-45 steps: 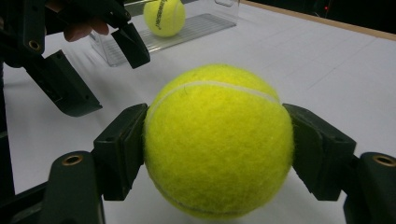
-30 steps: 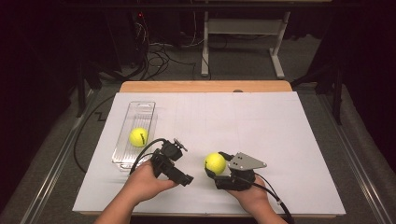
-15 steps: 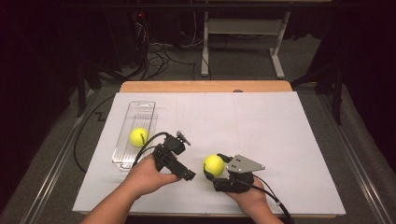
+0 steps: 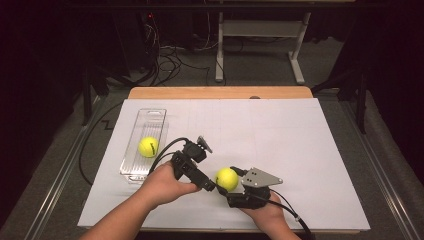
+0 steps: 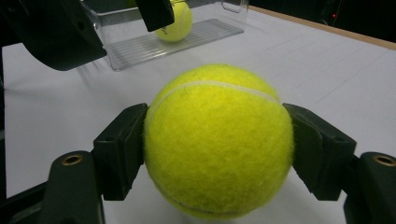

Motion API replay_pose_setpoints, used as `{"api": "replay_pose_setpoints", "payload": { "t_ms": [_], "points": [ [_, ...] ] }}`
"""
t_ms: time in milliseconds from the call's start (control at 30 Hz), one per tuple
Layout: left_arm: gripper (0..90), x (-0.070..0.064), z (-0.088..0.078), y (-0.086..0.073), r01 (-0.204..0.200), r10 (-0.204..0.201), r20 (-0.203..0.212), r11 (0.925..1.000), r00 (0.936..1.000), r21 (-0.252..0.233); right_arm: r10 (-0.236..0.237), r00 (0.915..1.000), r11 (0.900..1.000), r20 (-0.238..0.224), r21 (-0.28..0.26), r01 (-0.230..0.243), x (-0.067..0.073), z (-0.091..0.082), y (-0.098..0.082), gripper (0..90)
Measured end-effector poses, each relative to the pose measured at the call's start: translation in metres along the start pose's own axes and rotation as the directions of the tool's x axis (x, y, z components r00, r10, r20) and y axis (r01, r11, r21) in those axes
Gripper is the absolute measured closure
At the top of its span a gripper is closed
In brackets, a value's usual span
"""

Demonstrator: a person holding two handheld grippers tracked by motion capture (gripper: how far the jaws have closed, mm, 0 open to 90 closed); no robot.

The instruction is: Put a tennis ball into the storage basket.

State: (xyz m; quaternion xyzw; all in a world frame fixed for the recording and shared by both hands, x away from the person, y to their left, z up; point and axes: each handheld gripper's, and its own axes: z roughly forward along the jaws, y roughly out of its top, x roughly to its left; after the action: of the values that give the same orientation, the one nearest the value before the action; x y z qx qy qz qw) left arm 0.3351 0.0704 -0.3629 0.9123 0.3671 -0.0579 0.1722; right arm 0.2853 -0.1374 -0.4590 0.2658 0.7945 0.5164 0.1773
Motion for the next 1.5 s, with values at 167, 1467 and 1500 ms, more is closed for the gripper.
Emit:
{"api": "replay_pose_setpoints", "payload": {
  "t_ms": [167, 1467, 1500],
  "points": [
    [2.5, 0.0, 0.001, 0.005, 0.002, -0.002, 0.003, 1.0, 1.0, 0.009, 0.011, 0.9999, 1.0, -0.002, 0.002, -0.011, 0.0, 0.001, -0.001, 27.5],
    [2.8, -0.009, 0.025, 0.036, 0.01, -0.012, 0.066, 0.9993, 0.9977, 0.036, -0.011, 0.9995, 1.0, -0.028, -0.027, 0.01, 0.008, 0.003, 0.003, 27.4],
    [2.8, -0.009, 0.026, 0.036, 0.008, -0.011, 0.067, 0.9993, 0.9977, 0.037, -0.011, 0.9995, 1.0, -0.029, -0.026, 0.01, 0.008, 0.003, 0.003, 27.5]
  ]
}}
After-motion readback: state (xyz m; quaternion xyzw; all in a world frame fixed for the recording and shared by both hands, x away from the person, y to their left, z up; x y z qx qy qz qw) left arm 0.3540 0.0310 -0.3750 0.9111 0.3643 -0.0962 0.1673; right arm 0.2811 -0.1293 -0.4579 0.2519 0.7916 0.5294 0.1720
